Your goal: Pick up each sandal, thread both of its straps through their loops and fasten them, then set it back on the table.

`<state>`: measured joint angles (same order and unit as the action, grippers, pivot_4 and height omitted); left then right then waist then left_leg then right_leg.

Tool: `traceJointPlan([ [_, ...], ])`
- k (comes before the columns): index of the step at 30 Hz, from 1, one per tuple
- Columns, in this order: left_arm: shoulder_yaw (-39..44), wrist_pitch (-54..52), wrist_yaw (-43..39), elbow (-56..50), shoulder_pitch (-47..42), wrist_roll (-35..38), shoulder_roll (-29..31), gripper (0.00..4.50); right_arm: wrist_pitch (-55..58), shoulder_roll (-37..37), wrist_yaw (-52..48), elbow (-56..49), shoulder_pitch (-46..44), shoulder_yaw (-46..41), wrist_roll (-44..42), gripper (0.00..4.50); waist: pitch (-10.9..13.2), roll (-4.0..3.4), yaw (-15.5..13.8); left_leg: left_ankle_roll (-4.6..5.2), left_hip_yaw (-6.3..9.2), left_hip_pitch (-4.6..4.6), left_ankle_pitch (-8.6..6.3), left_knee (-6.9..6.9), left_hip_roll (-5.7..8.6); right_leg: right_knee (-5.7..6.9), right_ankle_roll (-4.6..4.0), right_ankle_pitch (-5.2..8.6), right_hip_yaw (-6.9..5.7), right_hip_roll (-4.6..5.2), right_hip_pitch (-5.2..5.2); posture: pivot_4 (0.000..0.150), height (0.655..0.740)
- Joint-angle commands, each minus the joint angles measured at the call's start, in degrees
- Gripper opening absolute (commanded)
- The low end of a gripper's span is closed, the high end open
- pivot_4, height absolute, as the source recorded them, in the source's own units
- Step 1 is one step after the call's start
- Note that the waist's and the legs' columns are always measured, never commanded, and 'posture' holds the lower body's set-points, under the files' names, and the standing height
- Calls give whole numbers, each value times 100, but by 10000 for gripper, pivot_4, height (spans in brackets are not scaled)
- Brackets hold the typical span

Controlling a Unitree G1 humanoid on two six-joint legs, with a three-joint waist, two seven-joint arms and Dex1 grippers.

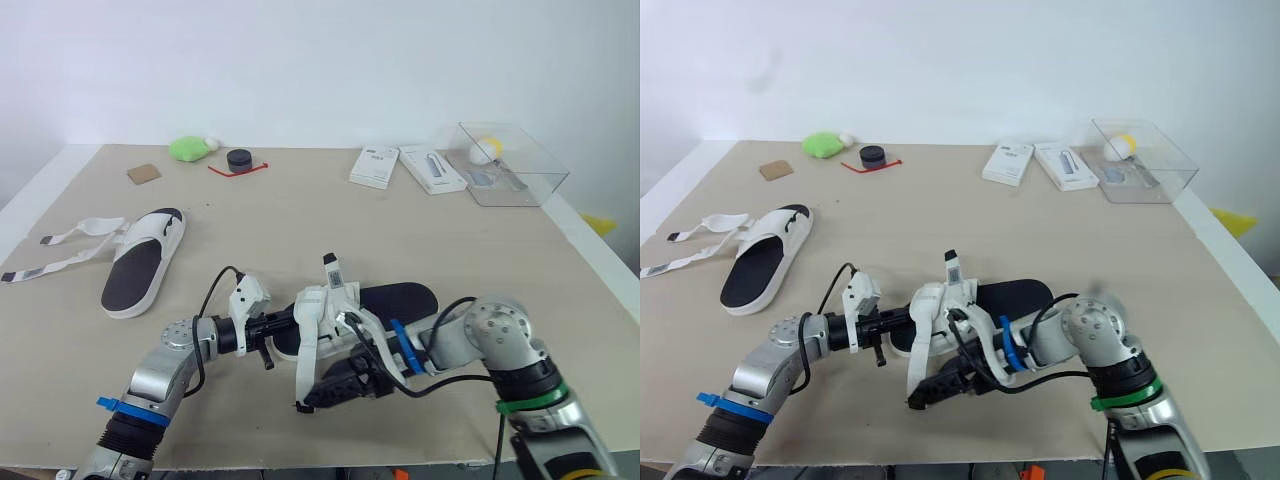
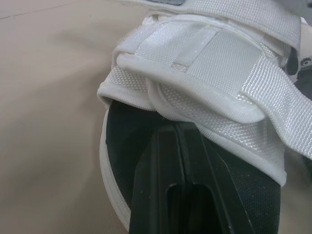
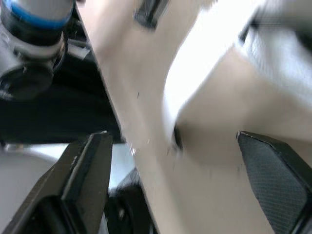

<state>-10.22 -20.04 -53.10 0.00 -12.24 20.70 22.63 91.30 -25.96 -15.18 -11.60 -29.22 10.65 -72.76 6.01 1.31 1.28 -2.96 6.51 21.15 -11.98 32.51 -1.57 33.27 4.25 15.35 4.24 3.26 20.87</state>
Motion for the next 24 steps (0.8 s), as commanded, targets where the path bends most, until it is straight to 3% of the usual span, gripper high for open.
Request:
traceJointPlan([
  [1, -214, -262, -10, 243, 164, -192, 91, 0, 33, 427, 367, 156, 2, -317, 218, 44708, -10, -6, 0, 0, 0, -2, 0, 0, 0, 4, -1, -8, 0, -1, 0, 1500, 7400],
  [2, -214, -275, -12, 231, 170, -186, 98, 0, 80, 494, 413, 149, -1, -368, 208, 44708, -10, -6, 1, 0, 0, -5, 0, -1, 0, 14, -2, -15, 1, -1, 0, 1500, 7400],
  [5, -215, -280, -18, 216, 208, -181, 116, 0, 120, 399, 456, 102, -2, -395, 16, 36353, -10, -6, 2, 2, 11, -10, -2, -6, -1, 36, -8, -20, 1, -9, 6, 1500, 7400],
  [12, -227, -251, 3, 299, 145, -191, 59, 0, 120, -461, 255, 134, -447, -136, -776, 1148, -3, -12, 2, 2, 11, -7, -2, -7, -1, 30, -11, -16, 0, -8, 9, 1500, 7400],
  [18, -228, -189, 19, 413, 75, -215, -15, 0, 120, -1206, -225, 581, -1481, 357, -1562, 288, 14, -23, -1, 3, 11, -2, -2, -7, -1, 14, -11, -15, -1, -8, 10, 1500, 7400],
  [24, -220, -143, 42, 461, 68, -239, -70, 0, 120, -1296, -737, 1988, -2840, 940, -1410, 288, 25, -25, -4, 3, 7, 6, -2, -6, 2, -16, -12, -15, 0, 0, 10, 1500, 7400],
])
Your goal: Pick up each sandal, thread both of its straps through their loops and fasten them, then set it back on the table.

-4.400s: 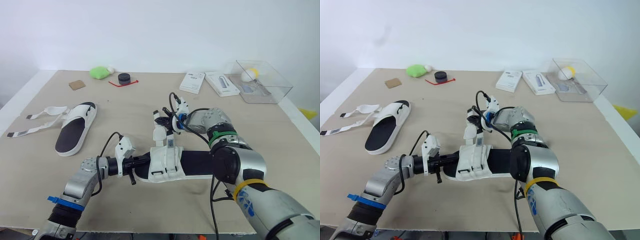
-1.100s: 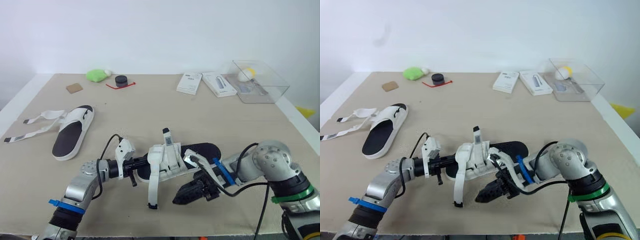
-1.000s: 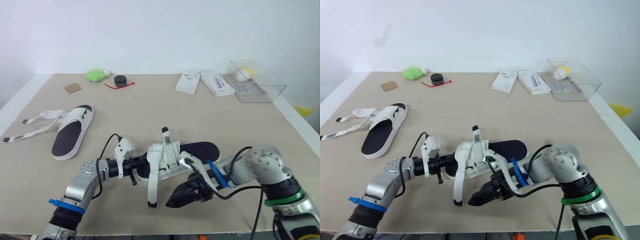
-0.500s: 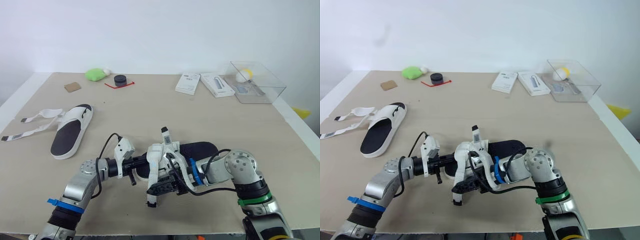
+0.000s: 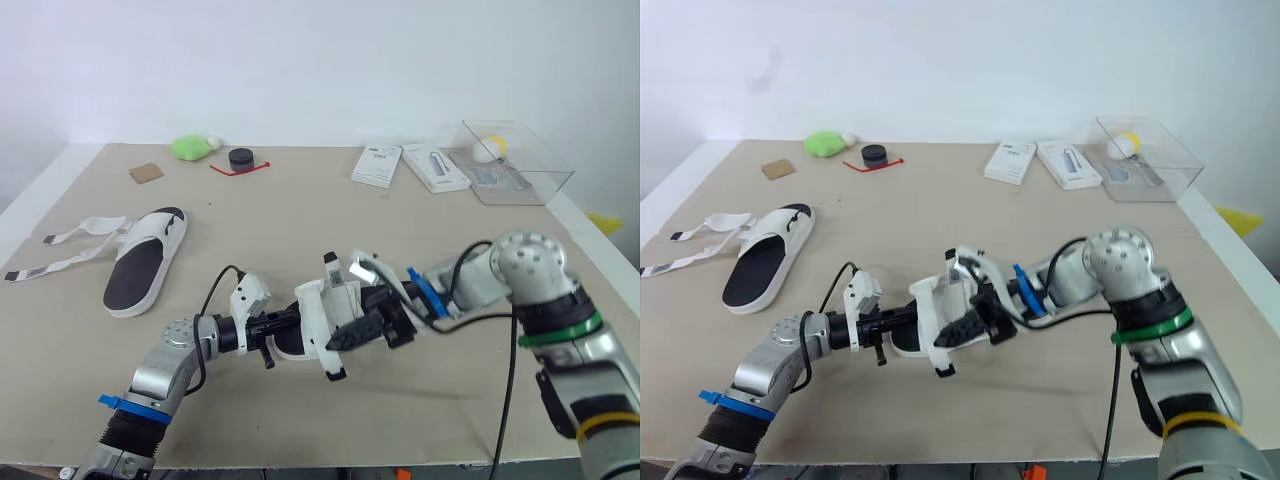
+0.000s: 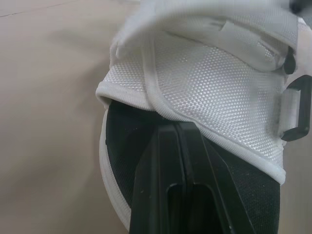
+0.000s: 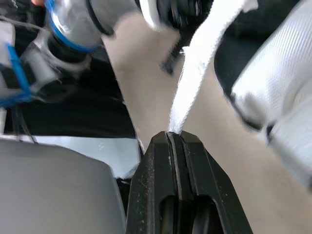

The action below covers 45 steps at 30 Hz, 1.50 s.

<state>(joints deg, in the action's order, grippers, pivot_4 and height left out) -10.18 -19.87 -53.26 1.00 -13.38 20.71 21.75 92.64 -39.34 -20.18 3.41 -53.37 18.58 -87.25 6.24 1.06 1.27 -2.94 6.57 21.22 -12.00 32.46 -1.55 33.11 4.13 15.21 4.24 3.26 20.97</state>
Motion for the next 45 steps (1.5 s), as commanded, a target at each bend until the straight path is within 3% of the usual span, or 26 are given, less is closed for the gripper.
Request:
traceJointPlan([
  [1, -222, -153, 66, 358, 189, -245, 11, 0, -14, 93, -279, 736, -599, 231, 164, 288, 1, 1, -4, 0, 0, 1, 0, 0, 0, 0, 0, 0, 0, 0, 0, 1500, 7400],
  [5, -209, -143, 97, 338, 224, -249, -8, 0, -14, 279, -322, 1504, -1005, 486, 499, 288, -3, 2, -13, 2, 0, 6, 1, 0, 1, 5, -1, -1, 0, 0, 0, 1500, 7400],
  [17, -178, -121, 173, 287, 312, -240, -32, 0, -14, 804, -99, 2514, -1484, 325, 749, 288, -6, -8, -5, 15, 1, 6, 9, 0, 3, 28, -3, -6, 0, -4, -2, 1500, 7400],
  [29, -192, -109, 179, 281, 322, -244, -40, 0, -14, 858, 93, 2182, -1127, 157, 1103, 288, -9, -3, -5, 20, 1, 6, 12, 0, 3, 37, -2, -7, 0, -6, -3, 1500, 7400],
  [45, -208, -100, 171, 303, 313, -253, -49, 0, -14, 791, 548, 2086, -1109, 304, 154, 288, -9, -4, -4, 21, 2, 6, 13, 0, 3, 38, -2, -6, 0, -7, -4, 1500, 7400],
])
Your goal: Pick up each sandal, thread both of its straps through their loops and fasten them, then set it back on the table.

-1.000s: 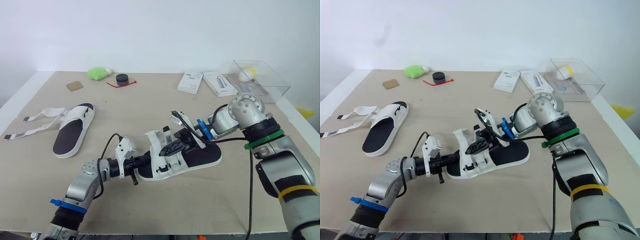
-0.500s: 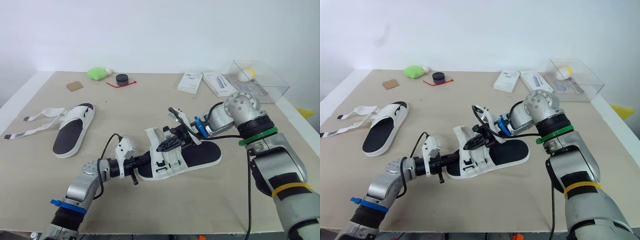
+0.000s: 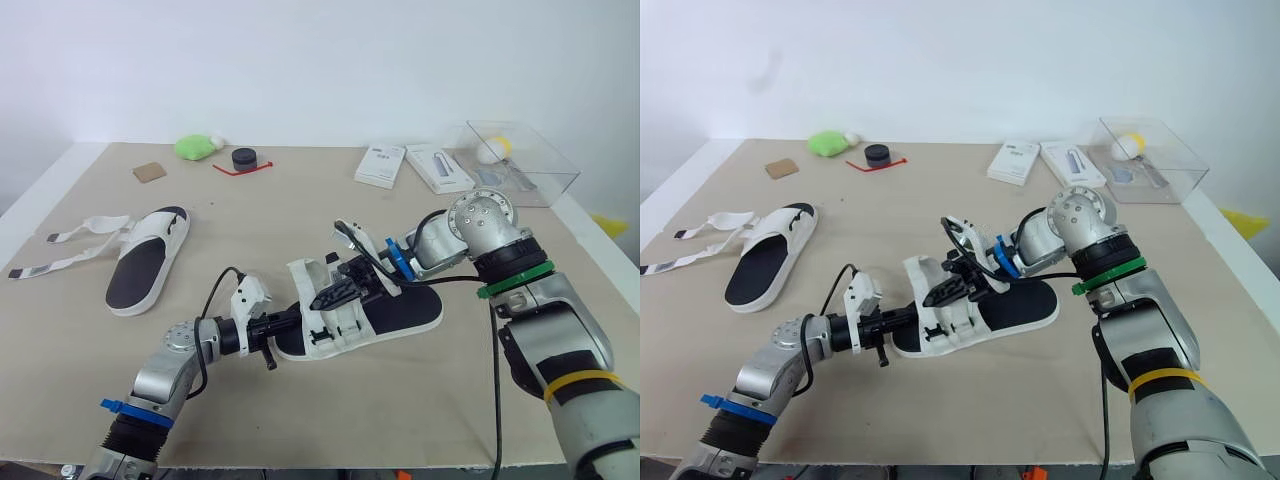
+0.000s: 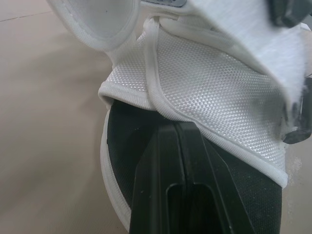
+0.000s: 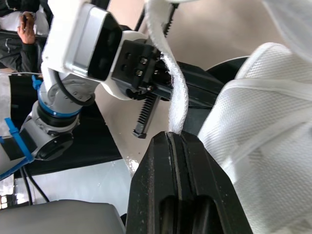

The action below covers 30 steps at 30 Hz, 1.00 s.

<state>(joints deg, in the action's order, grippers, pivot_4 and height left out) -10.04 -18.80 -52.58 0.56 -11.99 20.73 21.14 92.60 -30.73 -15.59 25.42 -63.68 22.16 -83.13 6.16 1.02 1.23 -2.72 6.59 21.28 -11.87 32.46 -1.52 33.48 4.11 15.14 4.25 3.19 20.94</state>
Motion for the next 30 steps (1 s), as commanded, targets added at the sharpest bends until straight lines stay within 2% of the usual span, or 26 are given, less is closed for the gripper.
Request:
traceJointPlan([
  [1, -222, -207, 107, 350, 172, -254, 8, 0, -10, -77, 131, -115, -63, -51, -286, 288, 0, 0, 0, 0, 0, 0, 0, 0, 0, 0, 0, 0, 0, 0, 0, 1500, 7400],
  [6, -229, -207, 111, 332, 195, -254, 4, 0, -10, -124, 223, -184, -17, -25, -301, 288, 0, 0, 0, 0, 0, 0, 0, 0, 0, 0, 0, 0, 0, 0, 0, 1500, 7400],
  [15, -231, -202, 113, 326, 224, -260, 5, 0, -10, -240, 166, -871, 340, -20, 283, 288, -6, 3, -1, 0, 0, 0, 0, 0, 0, 0, 0, 0, 0, 0, -1, 1500, 7400],
  [30, -224, -209, 88, 341, 200, -262, 42, 0, -10, -166, -570, -2267, 852, -367, 1416, 288, -21, 11, -4, -1, 3, 0, -1, 0, 1, 0, 1, 1, -1, 0, -3, 1500, 7400],
])
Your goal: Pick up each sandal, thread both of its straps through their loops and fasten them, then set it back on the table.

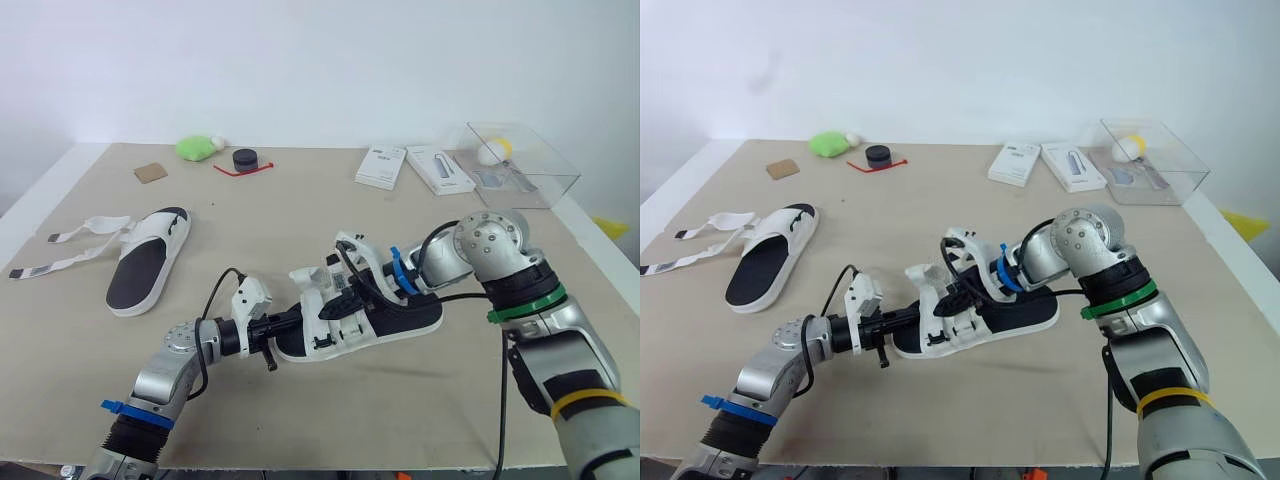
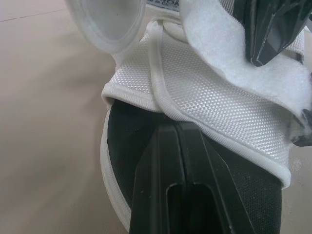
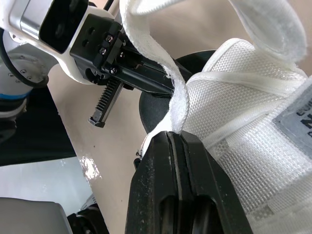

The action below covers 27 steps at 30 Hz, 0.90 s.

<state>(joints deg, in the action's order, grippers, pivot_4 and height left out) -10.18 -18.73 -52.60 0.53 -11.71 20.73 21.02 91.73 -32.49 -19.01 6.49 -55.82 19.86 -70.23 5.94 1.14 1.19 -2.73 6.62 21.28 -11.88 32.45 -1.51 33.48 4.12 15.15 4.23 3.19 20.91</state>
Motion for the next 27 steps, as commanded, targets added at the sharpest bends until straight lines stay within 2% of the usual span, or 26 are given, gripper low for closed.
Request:
traceJointPlan([
  [1, -209, -217, 88, 343, 170, -262, 57, 0, 77, 5, -300, -491, 83, -161, 173, 288, 2, -2, 0, 0, 0, 0, 0, 0, 0, 0, 0, 0, 0, 0, 0, 1500, 7400],
  [14, -206, -201, 78, 412, 117, -269, 53, 0, 60, -228, -1074, -1524, 369, -162, 614, 288, 3, -1, 0, -1, 0, 0, 0, 0, 0, -1, 2, 1, 0, 1, 2, 1500, 7400],
  [18, -208, -203, 79, 417, 109, -270, 47, 0, 77, -202, -1128, -1376, 398, -625, 524, 14285, 4, 3, 0, -1, 0, 0, 0, 0, 0, -1, 2, 1, -1, 1, 2, 1500, 7400],
  [23, -211, -200, 61, 431, 110, -267, 59, 0, 77, -646, -1104, -1865, 794, -1114, -331, 41095, 5, 11, -8, -1, 0, 1, 0, 0, 0, -3, 2, 1, -2, 2, 1, 1500, 7400],
  [24, -213, -199, 52, 436, 108, -266, 61, 0, 77, -722, -1015, -1920, 903, -1148, -464, 44718, 2, 12, -7, -1, -1, 0, -1, 0, 0, -4, 2, 1, -1, 3, 1, 1500, 7400],
  [27, -224, -189, 23, 487, 76, -273, 52, 0, 77, -914, -689, -2113, 1376, -1243, -801, 44718, 2, 8, -10, -2, -2, -1, -1, 0, -1, -8, 2, 2, -1, 5, 1, 1500, 7400],
])
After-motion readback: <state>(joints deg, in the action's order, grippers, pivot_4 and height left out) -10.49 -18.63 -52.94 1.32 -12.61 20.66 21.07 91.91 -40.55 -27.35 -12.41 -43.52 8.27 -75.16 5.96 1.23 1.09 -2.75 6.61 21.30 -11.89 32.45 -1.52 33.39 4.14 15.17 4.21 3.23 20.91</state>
